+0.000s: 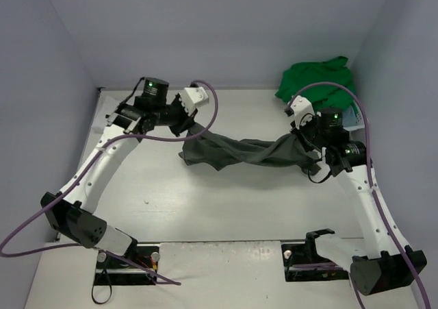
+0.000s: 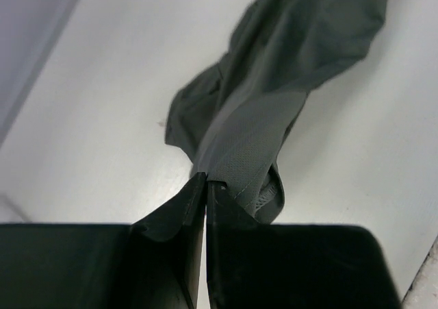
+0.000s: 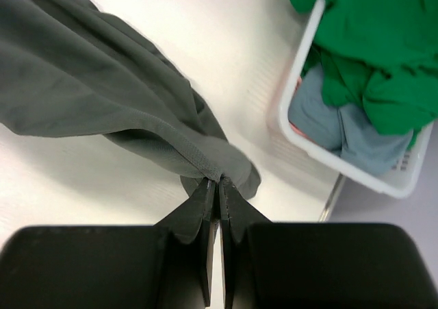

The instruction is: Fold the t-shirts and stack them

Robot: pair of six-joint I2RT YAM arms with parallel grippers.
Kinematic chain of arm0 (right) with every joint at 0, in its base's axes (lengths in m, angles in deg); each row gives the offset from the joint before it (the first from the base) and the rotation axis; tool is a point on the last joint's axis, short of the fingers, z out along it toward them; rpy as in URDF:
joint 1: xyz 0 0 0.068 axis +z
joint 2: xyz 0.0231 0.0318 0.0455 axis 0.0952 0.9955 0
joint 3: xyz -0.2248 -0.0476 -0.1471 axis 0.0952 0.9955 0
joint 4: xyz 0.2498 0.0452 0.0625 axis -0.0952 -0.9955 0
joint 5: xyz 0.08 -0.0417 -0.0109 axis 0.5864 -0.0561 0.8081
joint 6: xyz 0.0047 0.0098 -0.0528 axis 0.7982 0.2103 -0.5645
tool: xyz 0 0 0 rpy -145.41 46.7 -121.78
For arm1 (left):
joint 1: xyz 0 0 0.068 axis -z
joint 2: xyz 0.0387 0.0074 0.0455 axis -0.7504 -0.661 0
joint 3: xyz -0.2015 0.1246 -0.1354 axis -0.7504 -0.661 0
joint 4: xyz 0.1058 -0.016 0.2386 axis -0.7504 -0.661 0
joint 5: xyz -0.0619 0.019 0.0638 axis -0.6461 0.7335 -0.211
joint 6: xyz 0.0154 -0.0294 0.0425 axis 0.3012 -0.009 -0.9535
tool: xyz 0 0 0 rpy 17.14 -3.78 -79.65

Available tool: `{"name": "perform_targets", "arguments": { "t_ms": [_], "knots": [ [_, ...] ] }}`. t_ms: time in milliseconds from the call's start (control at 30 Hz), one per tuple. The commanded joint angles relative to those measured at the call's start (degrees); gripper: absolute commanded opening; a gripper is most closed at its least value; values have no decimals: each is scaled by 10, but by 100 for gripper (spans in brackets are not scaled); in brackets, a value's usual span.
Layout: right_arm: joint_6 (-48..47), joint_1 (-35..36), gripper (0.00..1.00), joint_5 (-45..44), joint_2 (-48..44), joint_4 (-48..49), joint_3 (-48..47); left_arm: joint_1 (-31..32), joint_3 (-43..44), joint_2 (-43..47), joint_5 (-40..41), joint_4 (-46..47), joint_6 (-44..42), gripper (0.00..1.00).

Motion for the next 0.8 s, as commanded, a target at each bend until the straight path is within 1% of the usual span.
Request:
{"name": "perform_targets", "arguments": {
  "t_ms": [0,67,100,200,367,433,533,667,767],
  "knots": [
    [6,5,0,54,-42,13,-26,-27,83,58,-20,-15,10,0],
    [10,5,0,73,-58,20,-46,-39,124,75,-19,-37,8,0],
    [15,5,0,75,-81,34,-51,-41,150,86,-13,-52,7,0],
    [17,6,0,93,-123,54,-62,-49,193,116,-7,-74,6,0],
    [17,5,0,115,-178,65,-73,-63,250,168,-11,-90,1,0],
    [17,5,0,119,-196,65,-74,-80,268,193,-31,-90,-2,0],
    [12,4,0,149,-210,47,-80,-95,317,219,-43,-88,18,0],
    [7,3,0,168,-232,36,-88,-107,353,238,-47,-106,32,0],
    [10,1,0,177,-253,41,-99,-114,356,258,-43,-115,38,0]
  ]
}}
